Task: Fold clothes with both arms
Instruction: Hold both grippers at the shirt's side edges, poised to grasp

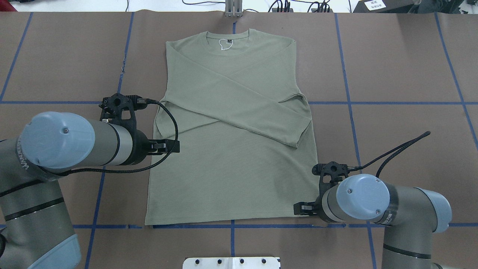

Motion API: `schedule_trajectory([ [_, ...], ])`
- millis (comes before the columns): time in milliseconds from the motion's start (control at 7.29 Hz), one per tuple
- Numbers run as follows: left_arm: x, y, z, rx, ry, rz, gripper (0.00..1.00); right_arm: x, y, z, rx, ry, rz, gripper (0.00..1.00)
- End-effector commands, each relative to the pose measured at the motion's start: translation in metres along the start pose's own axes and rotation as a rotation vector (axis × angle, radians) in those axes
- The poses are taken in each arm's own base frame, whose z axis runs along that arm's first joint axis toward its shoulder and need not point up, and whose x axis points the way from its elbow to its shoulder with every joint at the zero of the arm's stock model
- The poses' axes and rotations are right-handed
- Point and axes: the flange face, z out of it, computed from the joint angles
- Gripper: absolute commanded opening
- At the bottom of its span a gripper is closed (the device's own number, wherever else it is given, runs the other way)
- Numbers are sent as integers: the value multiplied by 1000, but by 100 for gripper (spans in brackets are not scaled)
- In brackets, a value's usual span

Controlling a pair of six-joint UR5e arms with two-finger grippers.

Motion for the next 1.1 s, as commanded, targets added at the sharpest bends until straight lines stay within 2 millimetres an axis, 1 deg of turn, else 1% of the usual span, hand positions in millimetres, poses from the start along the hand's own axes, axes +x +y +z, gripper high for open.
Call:
schedule_trajectory([
  [0,2,1,-1,-2,4,1,99,-5,-3,5,0,6,0,98],
  [137,2,2,0,-14,6,1,99,-2,-5,3,0,3,2,99],
  [274,4,4,-3,-37,20,-3,99,0,-4,7,-1,11,1,99],
  [686,4,4,-4,-39,21,-5,99,7,-5,15,-5,32,4,99],
  [823,4,4,-4,-39,21,-5,99,7,-6,14,-3,29,4,89],
  [960,3,4,-7,-38,24,-4,99,6,-5,13,-7,27,4,71],
])
